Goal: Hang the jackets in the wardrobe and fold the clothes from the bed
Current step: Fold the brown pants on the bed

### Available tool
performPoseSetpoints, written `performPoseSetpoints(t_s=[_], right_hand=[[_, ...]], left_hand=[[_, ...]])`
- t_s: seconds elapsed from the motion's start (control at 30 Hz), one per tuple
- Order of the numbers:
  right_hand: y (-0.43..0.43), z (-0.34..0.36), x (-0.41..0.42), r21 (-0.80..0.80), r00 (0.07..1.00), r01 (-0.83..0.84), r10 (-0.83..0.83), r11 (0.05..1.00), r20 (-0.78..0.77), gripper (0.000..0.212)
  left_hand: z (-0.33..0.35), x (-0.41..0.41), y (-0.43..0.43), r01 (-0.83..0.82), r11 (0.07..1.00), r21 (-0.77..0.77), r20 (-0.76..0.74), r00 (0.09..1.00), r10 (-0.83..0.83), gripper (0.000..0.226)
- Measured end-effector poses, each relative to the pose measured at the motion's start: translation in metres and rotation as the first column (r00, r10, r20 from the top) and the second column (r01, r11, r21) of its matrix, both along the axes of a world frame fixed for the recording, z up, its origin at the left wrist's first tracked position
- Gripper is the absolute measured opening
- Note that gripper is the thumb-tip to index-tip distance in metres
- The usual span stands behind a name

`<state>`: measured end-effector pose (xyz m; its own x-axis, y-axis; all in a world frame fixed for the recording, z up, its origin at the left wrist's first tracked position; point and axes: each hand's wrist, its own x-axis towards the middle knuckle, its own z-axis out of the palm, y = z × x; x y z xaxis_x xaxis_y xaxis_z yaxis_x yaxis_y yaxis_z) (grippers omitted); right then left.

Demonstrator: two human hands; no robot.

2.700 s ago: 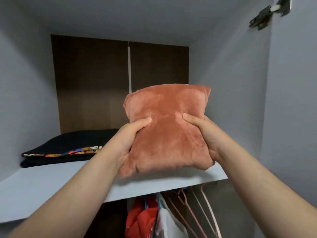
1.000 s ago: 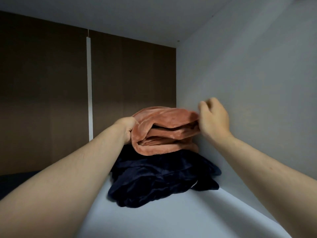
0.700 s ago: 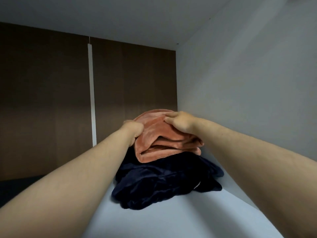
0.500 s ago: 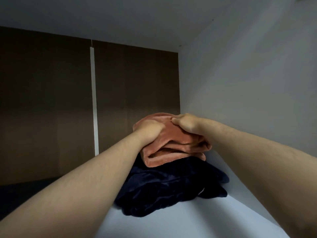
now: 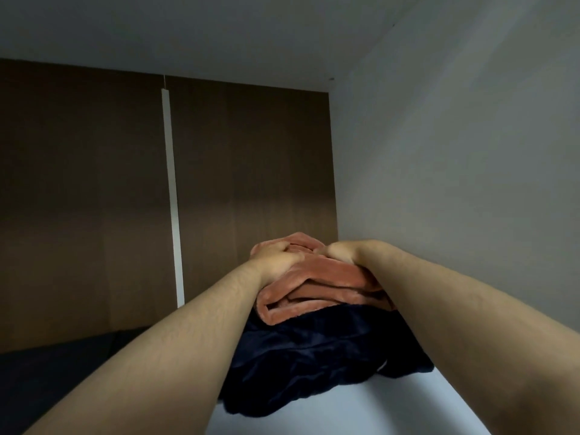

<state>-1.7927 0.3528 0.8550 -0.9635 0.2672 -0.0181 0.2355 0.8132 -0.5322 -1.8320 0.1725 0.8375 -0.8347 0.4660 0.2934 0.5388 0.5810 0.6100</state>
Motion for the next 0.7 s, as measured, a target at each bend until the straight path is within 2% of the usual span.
performPoseSetpoints(t_s=[0.07,0.17,0.23,0.3,0.37,0.43,0.5,0.57,0.7], right_hand=[[-0.002,0.0,-0.001,0.072,0.998,0.054,-0.052,0.996,-0.032,0.066],[-0.003,-0.007,-0.008,0.236,0.988,0.078,-0.043,0.969,-0.151,0.062],[-0.001,-0.018,-0.011,0.237,0.985,0.052,-0.011,0.97,-0.17,0.063],[0.001,-0.022,-0.01,0.248,0.987,0.029,0.011,0.968,-0.158,0.061],[0.004,-0.024,-0.011,0.152,0.989,0.015,0.007,0.988,-0.147,0.062],[0.005,-0.024,-0.017,-0.014,0.993,-0.002,0.0,1.0,-0.118,0.065],[0.004,-0.024,-0.015,-0.117,0.999,-0.03,0.025,0.993,-0.043,0.056],[0.004,-0.021,-0.01,-0.156,0.999,-0.036,0.036,0.987,-0.006,0.047],[0.003,-0.027,-0.005,-0.191,0.999,-0.019,0.026,0.981,0.032,0.048]], left_hand=[[-0.006,-0.005,0.0,-0.029,0.984,-0.177,-0.07,0.997,0.017,0.056],[-0.01,-0.006,0.001,-0.126,0.942,-0.311,-0.2,0.978,0.064,0.058],[-0.013,-0.005,-0.002,-0.069,0.951,-0.3,-0.161,0.987,0.021,0.057],[-0.014,-0.003,-0.005,-0.015,0.977,-0.214,-0.03,0.999,0.009,0.059],[-0.017,-0.002,-0.007,-0.004,0.988,-0.152,0.049,0.999,0.012,0.061],[-0.02,-0.007,-0.009,-0.006,0.992,-0.125,0.081,0.997,0.016,0.062],[-0.022,-0.009,-0.009,0.011,0.996,-0.09,0.128,0.992,0.001,0.076],[-0.025,-0.012,-0.006,0.035,0.997,-0.074,0.154,0.988,-0.023,0.088],[-0.034,-0.015,-0.007,0.06,0.997,-0.057,0.214,0.976,-0.047,0.093]])
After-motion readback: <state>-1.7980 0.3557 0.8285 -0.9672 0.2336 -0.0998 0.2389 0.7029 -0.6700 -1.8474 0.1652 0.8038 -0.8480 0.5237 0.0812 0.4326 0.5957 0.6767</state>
